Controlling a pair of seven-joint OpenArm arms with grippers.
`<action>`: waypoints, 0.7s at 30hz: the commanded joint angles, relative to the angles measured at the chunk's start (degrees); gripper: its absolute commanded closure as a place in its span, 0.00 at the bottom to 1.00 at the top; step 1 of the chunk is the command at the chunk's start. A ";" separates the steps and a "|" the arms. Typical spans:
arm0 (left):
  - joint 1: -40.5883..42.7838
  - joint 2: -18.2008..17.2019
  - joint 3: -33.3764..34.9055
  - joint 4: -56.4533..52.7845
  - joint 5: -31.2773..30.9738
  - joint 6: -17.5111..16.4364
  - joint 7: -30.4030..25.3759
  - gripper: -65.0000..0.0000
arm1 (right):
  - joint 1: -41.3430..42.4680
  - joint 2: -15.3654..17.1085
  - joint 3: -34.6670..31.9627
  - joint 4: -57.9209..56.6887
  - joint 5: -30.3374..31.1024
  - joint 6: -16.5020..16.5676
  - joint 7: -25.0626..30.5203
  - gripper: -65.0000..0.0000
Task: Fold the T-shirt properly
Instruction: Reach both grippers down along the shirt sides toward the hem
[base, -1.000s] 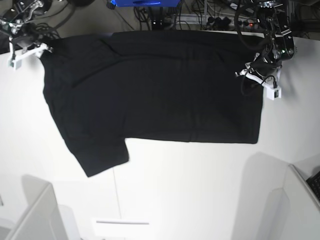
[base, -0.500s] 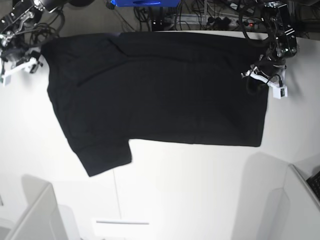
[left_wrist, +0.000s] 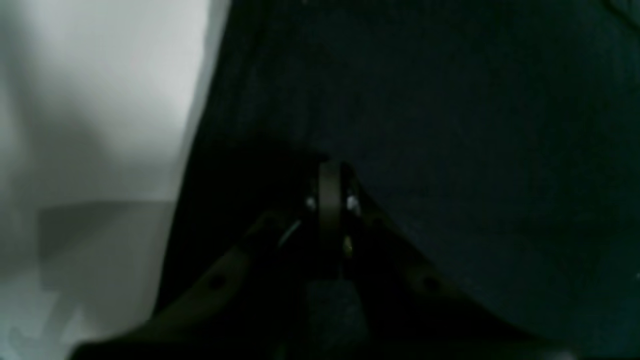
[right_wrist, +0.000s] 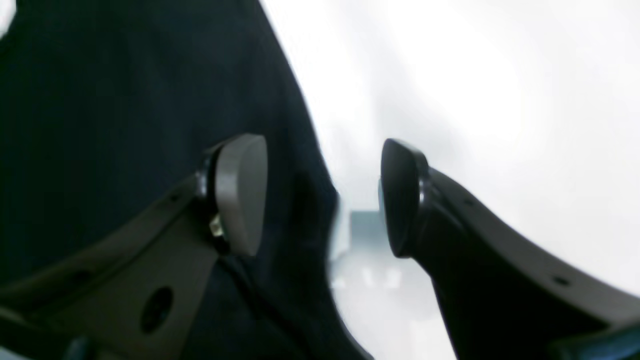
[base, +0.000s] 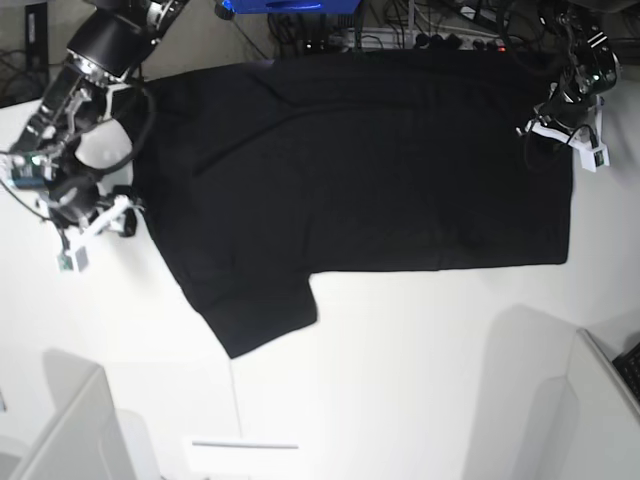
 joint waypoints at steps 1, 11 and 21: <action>0.08 -0.81 -0.45 1.69 -0.28 -0.05 -0.90 1.00 | 2.01 0.03 -0.64 -0.23 1.04 0.16 0.99 0.47; -6.17 -0.98 0.08 -4.55 0.07 0.13 -0.90 1.00 | 10.27 -1.38 -9.87 -8.49 1.04 -0.11 1.07 0.64; -10.30 -2.13 0.17 -7.98 0.07 0.13 -0.81 1.00 | 15.72 0.20 -11.80 -20.10 0.69 -11.01 6.88 0.42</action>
